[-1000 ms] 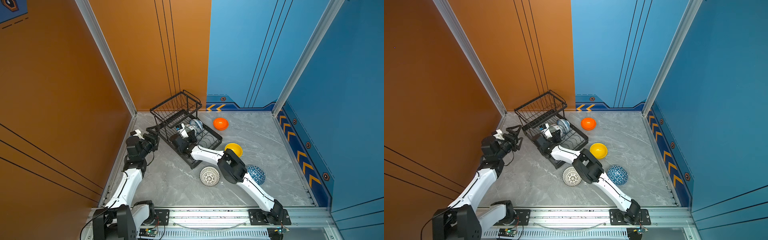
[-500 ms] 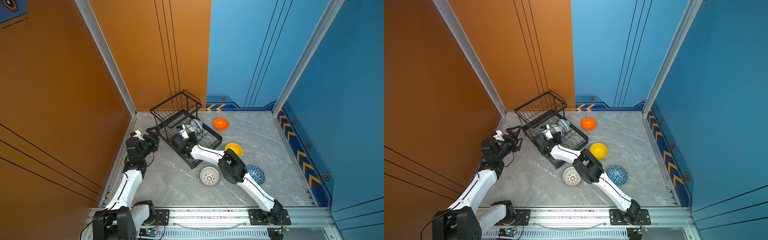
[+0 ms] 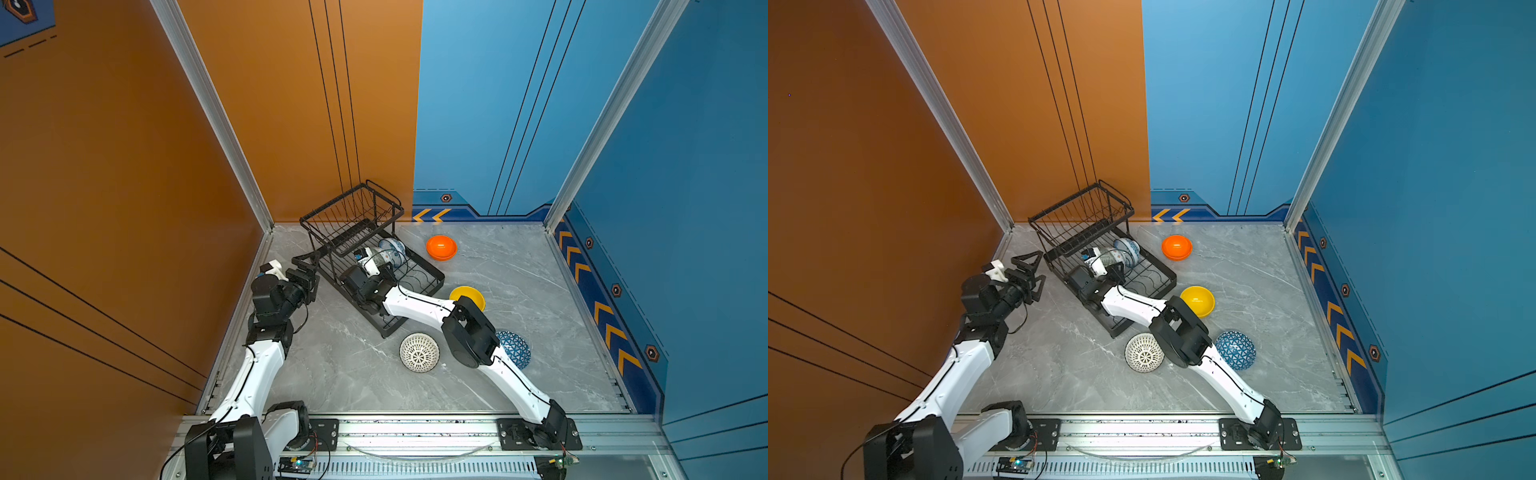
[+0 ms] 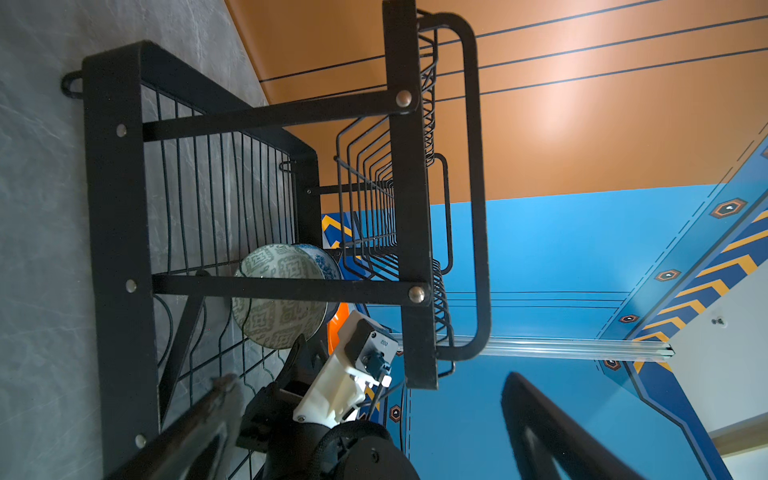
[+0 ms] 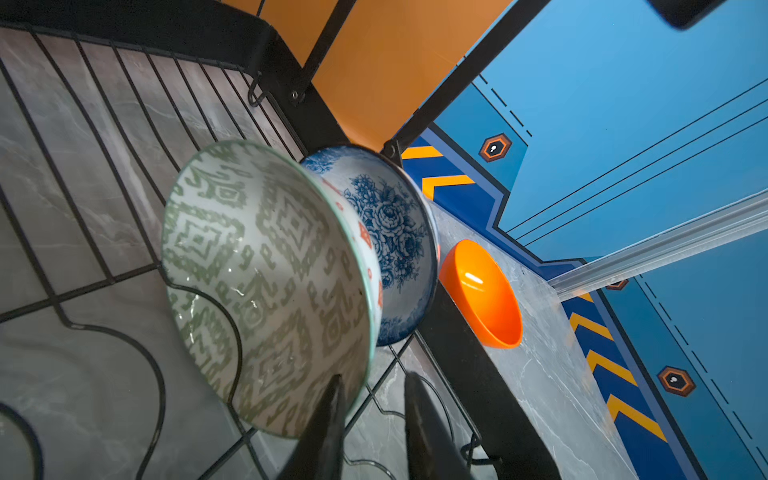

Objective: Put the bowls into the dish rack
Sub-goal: 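Open the right gripper to release the green bowl and lift away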

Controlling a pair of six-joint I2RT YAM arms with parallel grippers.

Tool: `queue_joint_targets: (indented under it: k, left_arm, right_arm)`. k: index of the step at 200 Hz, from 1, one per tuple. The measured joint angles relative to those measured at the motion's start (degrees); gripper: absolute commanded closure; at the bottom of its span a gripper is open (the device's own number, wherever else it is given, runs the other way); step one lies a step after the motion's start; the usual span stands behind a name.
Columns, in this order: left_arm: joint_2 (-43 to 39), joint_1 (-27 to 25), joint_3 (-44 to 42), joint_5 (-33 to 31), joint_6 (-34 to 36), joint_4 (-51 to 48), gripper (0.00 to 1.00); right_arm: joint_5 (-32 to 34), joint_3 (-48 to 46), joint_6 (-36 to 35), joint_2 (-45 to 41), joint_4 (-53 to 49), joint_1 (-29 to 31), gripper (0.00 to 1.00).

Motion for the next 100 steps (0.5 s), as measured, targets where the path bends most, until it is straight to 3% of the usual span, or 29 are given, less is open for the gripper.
queue_joint_targets:
  k: [44, 100]
  left_arm:
    - [-0.5, 0.0, 0.0, 0.0, 0.0, -0.3, 0.02]
    - [-1.3, -0.1, 0.0, -0.2, 0.2, -2.2, 0.02]
  right_arm:
    - [-0.2, -1.0, 0.1, -2.7, -0.8, 0.0, 0.67]
    - [-1.6, -4.4, 0.7, -5.0, -1.0, 0.0, 0.53]
